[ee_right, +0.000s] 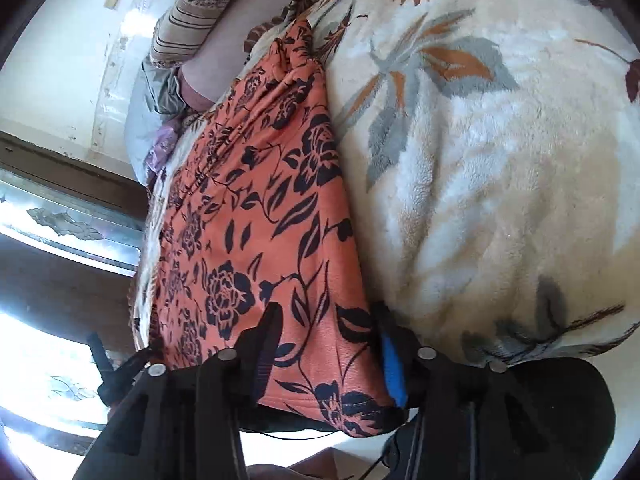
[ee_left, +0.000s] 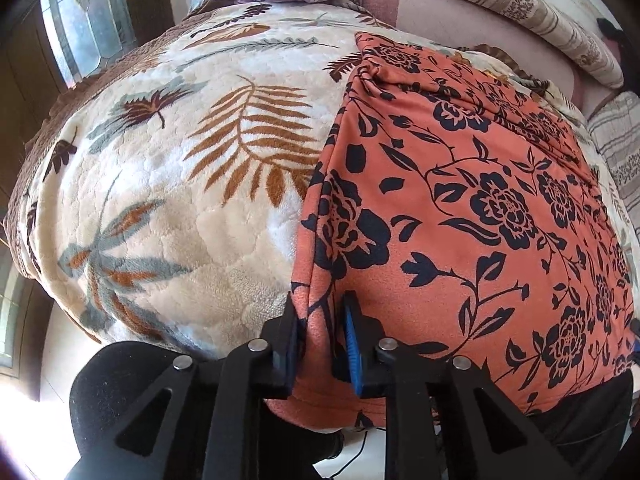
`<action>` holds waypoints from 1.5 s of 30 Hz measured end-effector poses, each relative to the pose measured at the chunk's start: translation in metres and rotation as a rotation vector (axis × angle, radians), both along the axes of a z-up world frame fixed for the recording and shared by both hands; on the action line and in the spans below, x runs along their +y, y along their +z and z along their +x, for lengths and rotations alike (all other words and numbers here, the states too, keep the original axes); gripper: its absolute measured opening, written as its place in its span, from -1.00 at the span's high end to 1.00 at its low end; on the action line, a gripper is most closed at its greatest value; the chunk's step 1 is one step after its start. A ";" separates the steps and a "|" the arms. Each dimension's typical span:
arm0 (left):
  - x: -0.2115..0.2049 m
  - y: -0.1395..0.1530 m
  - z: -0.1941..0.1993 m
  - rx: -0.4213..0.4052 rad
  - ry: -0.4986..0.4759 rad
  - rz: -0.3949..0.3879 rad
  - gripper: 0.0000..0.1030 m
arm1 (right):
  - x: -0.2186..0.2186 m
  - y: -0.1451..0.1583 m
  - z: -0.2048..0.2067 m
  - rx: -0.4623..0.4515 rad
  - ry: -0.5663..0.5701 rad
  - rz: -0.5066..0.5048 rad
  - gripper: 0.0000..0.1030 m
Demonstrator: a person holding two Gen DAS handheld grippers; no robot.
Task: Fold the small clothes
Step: 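Close both grippers on the hem and lift it, then carry the held hem over onto the collar with both grippers, then open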
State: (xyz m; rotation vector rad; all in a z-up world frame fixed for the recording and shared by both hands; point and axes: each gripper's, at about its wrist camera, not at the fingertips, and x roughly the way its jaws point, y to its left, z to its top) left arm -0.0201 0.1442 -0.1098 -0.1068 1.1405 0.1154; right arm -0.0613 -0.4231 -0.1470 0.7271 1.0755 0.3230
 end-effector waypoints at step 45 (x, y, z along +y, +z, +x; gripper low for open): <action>0.013 0.041 0.281 -0.237 0.046 -0.027 -0.12 | -0.050 0.064 0.243 -0.198 -0.279 0.009 -0.95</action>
